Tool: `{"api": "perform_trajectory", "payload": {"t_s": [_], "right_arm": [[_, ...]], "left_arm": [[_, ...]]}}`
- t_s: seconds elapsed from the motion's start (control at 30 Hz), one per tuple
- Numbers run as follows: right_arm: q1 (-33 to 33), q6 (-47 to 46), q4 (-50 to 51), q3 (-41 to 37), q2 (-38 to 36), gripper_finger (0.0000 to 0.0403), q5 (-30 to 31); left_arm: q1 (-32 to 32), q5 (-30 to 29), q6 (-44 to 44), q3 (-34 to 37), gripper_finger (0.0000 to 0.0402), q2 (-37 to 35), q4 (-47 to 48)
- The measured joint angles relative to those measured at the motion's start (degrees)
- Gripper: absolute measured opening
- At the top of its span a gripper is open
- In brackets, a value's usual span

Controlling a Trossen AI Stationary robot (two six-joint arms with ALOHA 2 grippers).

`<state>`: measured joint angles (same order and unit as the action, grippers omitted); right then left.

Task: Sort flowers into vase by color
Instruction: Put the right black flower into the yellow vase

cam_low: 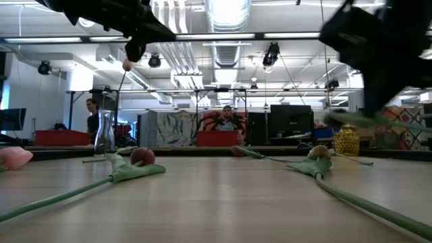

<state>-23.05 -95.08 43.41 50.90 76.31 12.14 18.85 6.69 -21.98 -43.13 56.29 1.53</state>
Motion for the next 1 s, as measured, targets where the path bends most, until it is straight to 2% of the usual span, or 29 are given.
{"api": "perform_trajectory", "payload": {"t_s": [0.2, 0.33, 0.5, 0.63, 0.8, 1.0], "right_arm": [[12.2, 26.7, 7.8, 8.1, -1.8, 0.0009, 3.4], [21.2, 45.4, 8.1, 11.8, -6.1, 0.0009, 6.0], [33.0, 66.4, 4.6, 13.3, -13.1, 0.0009, 6.1], [41.2, 84.3, -4.4, 11.3, -20.0, 0.0009, 6.0], [50.9, 97.2, -13.5, 9.4, -27.3, 0.0009, 5.5], [61.5, 104.9, -17.7, 7.1, -30.9, 0.0008, 3.7]], "left_arm": [[0.0, -1.3, 0.0, 0.0, 0.0, 0.0, -1.3], [0.0, -1.3, 0.0, 0.0, 0.0, 0.0, -1.9], [0.0, -1.5, 0.0, 0.0, 0.0, 0.0, -5.1], [0.0, -1.5, 0.6, 0.0, 0.0, 0.0, -6.1], [0.0, -1.5, 0.7, 0.0, 0.0, 0.0, -6.1], [0.0, -1.6, 1.7, 0.0, 0.0, 0.0, -6.4]]}}
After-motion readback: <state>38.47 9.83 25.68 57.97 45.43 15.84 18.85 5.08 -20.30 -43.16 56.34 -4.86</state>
